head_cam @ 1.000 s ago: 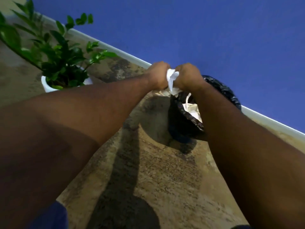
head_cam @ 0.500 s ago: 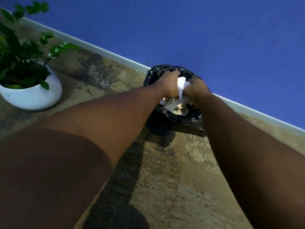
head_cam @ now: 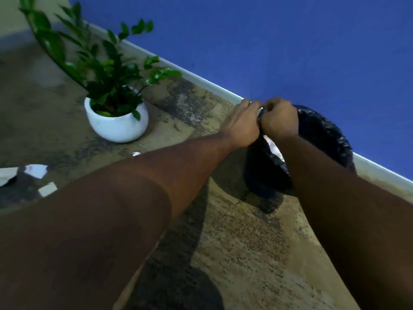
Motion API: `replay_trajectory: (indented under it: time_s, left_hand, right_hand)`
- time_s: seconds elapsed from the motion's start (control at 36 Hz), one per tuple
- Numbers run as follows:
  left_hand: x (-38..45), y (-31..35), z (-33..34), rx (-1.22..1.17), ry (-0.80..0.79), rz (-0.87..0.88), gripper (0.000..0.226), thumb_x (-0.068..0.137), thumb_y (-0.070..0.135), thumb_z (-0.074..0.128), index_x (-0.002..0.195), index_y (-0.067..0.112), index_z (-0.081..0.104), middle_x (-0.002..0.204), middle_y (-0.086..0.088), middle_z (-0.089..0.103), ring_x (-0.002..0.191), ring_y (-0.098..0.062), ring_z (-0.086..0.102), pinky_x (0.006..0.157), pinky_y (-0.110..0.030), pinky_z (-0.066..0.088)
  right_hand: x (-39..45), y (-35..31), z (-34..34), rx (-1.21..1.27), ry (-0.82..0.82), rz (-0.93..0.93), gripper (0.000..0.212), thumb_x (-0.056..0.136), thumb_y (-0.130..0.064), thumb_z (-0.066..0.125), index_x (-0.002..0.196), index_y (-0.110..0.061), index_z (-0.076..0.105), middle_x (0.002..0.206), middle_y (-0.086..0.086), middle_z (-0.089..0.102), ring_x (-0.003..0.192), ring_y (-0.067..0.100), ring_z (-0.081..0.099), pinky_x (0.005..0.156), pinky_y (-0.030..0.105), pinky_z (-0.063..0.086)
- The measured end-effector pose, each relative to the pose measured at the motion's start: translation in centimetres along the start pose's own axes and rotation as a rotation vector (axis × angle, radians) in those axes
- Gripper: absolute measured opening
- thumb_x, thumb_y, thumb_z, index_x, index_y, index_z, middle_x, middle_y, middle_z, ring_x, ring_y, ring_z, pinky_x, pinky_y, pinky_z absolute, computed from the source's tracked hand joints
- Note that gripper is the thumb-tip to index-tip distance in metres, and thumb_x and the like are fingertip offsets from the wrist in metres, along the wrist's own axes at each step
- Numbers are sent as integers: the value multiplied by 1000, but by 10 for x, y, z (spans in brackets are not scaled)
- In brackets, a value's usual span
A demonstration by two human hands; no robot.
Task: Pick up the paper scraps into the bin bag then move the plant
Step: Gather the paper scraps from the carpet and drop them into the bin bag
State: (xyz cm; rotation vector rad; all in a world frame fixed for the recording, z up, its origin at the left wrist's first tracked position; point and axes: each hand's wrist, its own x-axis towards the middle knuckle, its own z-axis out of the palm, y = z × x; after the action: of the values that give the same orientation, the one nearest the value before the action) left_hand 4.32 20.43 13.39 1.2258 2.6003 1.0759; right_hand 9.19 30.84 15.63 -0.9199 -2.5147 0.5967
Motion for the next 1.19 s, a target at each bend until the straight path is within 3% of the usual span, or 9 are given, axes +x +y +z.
replay_trajectory:
  time_s: [0.11, 0.28, 0.39, 0.53, 0.64, 0.72, 0.86, 1.03, 1.19]
  left_hand:
    - [-26, -59, -30, 146, 35, 49, 24, 92, 20, 49, 114, 11, 51, 120, -14, 53, 112, -33, 53, 91, -43, 45]
    - [-63, -151, -92, 282, -291, -119, 9, 91, 23, 53, 98, 17, 53, 116, -19, 62, 105, -35, 61, 77, -28, 39]
    - [-100, -212, -126, 347, -572, -274, 28, 101, 26, 48, 115, 5, 62, 118, -16, 64, 104, -30, 62, 81, -25, 43]
    - [-138, -272, -161, 395, -638, -403, 36, 102, 27, 47, 129, 4, 55, 132, -16, 57, 117, -29, 57, 96, -32, 43]
    - [-166, -318, -182, 427, -641, -489, 48, 94, 18, 54, 141, 11, 47, 144, -12, 49, 130, -27, 50, 109, -38, 42]
    - [-187, -345, -193, 406, -591, -540, 56, 90, 17, 60, 143, 14, 44, 143, -11, 50, 128, -27, 51, 106, -35, 44]
    - [-219, -387, -200, 410, -504, -691, 83, 83, 42, 71, 152, 21, 29, 147, -13, 46, 135, -32, 42, 109, -36, 35]
    - [-252, -424, -208, 420, -386, -961, 128, 50, 71, 81, 152, 28, 19, 163, -15, 4, 149, -42, 5, 112, -68, 23]
    - [-282, -459, -212, 364, -313, -1158, 151, 26, 93, 65, 154, 35, 10, 164, -13, -5, 151, -41, -6, 113, -69, 16]
  right_hand:
    - [-12, -47, 42, -66, -109, -152, 27, 78, -12, 57, 101, -14, 70, 109, 16, 68, 100, 34, 65, 85, 36, 53]
    - [-39, -106, 107, -152, -301, -327, 22, 83, -10, 52, 96, -12, 69, 99, 13, 67, 94, 32, 65, 80, 37, 55]
    - [-58, -126, 156, -188, -566, -371, 29, 86, -14, 55, 113, -15, 66, 116, 10, 65, 105, 25, 62, 87, 32, 52]
    - [-88, -147, 211, -268, -796, -465, 43, 91, -20, 56, 134, -16, 54, 137, 12, 51, 122, 27, 52, 96, 29, 43]
    - [-108, -164, 249, -279, -927, -435, 45, 92, -16, 55, 136, -11, 52, 141, 12, 49, 125, 25, 49, 103, 30, 39]
    - [-118, -175, 272, -249, -998, -388, 52, 93, -18, 57, 143, -13, 45, 149, 11, 42, 133, 25, 45, 112, 34, 36]
    - [-133, -177, 301, -294, -935, -423, 72, 89, -45, 62, 149, -14, 36, 158, 9, 30, 144, 26, 29, 118, 40, 28]
    - [-143, -173, 320, -229, -962, -368, 103, 72, -81, 53, 152, -21, 26, 163, 8, 5, 150, 31, 8, 118, 49, 20]
    - [-155, -170, 327, -301, -1009, -337, 128, 42, -103, 40, 150, -39, 21, 163, 5, -6, 149, 35, -5, 115, 60, 18]
